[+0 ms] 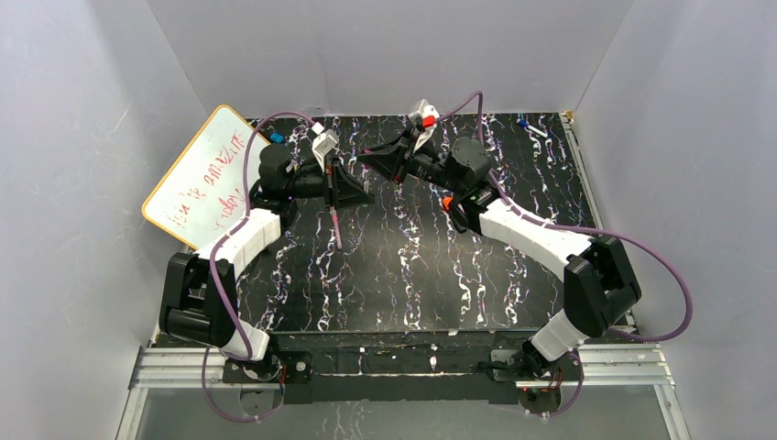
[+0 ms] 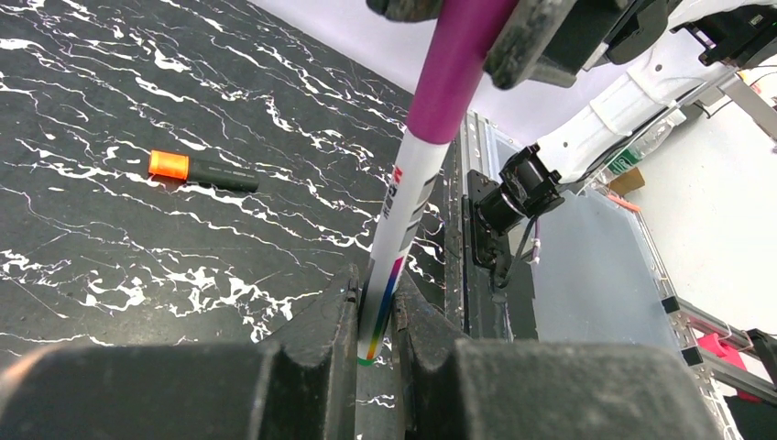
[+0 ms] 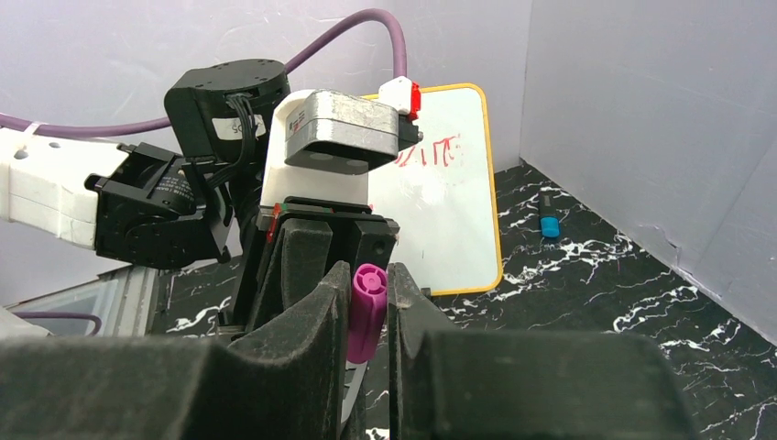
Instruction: Insert the pens into the pen caps
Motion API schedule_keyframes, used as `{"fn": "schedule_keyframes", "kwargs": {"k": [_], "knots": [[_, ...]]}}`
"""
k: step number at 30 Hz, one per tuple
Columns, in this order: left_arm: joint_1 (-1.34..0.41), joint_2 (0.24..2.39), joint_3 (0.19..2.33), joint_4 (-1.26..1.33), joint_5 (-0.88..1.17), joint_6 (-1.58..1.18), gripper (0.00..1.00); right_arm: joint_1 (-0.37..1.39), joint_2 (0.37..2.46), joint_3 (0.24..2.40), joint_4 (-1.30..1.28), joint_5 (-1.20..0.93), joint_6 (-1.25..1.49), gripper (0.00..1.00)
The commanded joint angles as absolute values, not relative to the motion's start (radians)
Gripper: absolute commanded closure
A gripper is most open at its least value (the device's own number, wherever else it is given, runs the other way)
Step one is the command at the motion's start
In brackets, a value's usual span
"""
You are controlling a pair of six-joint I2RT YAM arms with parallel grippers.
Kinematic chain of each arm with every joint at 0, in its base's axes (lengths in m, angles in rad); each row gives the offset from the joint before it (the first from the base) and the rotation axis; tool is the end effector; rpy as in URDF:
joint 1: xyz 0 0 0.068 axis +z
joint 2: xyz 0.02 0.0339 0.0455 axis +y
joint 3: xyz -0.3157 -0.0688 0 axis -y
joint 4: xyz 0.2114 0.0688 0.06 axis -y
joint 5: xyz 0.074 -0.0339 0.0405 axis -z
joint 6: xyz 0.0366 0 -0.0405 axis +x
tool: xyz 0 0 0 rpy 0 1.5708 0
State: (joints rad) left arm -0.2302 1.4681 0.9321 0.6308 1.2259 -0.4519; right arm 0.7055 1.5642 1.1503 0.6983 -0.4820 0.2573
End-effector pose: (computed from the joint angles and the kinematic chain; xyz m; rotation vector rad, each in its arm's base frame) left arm 0.2706 -0.0988 0.3793 0.8991 1.4749 -1.4082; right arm 0.2461 0.2319 0.4290 -0.7251 1.2069 1.1179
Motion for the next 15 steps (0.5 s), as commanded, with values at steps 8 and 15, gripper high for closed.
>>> {"fn": "schedule_keyframes", "kwargs": {"k": [8, 15], "knots": [[-0.167, 1.351, 1.181, 0.931, 1.006, -0.597, 1.00, 0.833, 1.709, 1.000, 0.281, -0.802, 0.270, 0.99], [-0.166, 1.350, 1.200, 0.932, 1.004, -0.596, 1.00, 0.850, 1.718, 0.959, 0.331, -0.803, 0.302, 0.99]]}}
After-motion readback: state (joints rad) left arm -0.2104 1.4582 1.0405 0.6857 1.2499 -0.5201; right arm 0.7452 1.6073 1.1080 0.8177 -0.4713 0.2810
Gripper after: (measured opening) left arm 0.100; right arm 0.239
